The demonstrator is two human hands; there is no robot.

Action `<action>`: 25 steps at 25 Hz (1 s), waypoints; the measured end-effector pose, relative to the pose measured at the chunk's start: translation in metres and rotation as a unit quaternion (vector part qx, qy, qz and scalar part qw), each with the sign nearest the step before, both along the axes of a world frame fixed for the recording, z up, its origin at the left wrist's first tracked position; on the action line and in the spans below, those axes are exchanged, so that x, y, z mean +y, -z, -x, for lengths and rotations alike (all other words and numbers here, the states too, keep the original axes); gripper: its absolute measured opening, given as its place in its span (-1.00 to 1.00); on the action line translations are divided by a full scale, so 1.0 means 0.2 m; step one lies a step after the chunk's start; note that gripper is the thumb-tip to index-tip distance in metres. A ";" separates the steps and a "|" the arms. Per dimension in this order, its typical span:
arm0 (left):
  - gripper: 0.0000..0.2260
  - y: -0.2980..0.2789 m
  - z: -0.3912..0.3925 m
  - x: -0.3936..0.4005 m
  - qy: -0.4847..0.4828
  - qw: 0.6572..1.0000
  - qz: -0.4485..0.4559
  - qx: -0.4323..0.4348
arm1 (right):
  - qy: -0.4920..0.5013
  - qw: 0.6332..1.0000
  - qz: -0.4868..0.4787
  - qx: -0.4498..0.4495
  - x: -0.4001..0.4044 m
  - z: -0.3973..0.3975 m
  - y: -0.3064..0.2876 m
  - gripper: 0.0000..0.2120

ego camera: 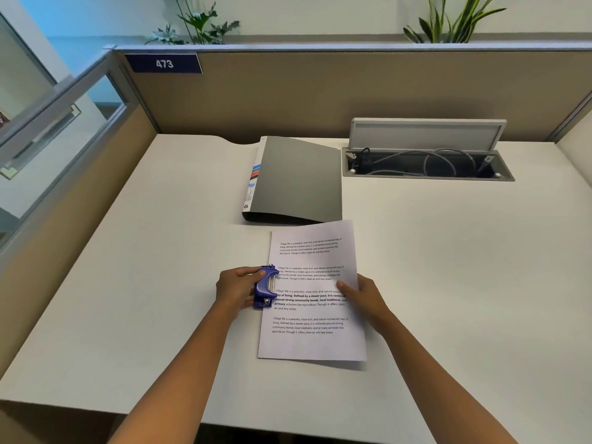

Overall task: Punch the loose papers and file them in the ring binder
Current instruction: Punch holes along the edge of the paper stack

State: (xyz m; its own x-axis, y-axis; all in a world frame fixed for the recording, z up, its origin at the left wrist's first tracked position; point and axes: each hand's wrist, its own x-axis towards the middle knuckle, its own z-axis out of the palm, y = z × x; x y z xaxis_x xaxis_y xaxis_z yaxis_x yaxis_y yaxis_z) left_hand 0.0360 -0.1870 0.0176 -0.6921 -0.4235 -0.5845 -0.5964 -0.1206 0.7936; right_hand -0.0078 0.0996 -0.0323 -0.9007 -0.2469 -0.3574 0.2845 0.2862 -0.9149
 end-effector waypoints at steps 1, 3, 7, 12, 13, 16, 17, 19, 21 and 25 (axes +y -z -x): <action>-0.76 0.00 0.00 0.00 0.000 1.000 0.003 0.001 | -0.001 1.000 0.006 -0.001 0.00 0.00 0.00 -0.66; -0.77 0.00 0.00 0.00 -0.001 1.000 0.006 0.002 | -0.003 1.000 0.015 -0.003 0.01 -0.02 -0.01 -0.59; -0.77 0.00 -0.01 0.01 -0.003 1.000 0.007 0.005 | -0.015 1.000 0.013 0.001 0.01 -0.03 0.00 -0.56; -0.75 0.01 0.00 0.01 0.002 1.000 0.016 0.002 | -0.002 1.000 0.013 0.005 0.00 -0.03 0.00 -0.59; -0.76 0.00 -0.01 0.01 0.001 1.000 0.017 0.001 | 0.000 1.000 0.012 0.008 0.00 -0.03 0.00 -0.61; -0.76 0.00 -0.01 0.01 -0.002 1.000 0.013 0.002 | 0.004 1.000 0.007 0.013 0.00 -0.03 0.00 -0.73; -0.76 0.00 -0.01 0.01 -0.002 1.000 0.012 0.001 | 0.005 1.000 0.008 0.013 0.01 -0.03 0.00 -0.74; -0.75 -0.01 -0.01 0.01 -0.003 1.000 0.011 -0.001 | 0.004 1.000 0.008 0.016 0.01 -0.03 0.00 -0.74; -0.75 -0.01 -0.01 0.02 0.000 1.000 0.012 -0.003 | 0.002 1.000 0.004 0.015 0.01 -0.02 -0.01 -0.75; -0.76 -0.02 -0.01 0.02 0.001 1.000 0.010 -0.006 | 0.003 1.000 0.005 0.006 0.00 -0.01 -0.02 -0.76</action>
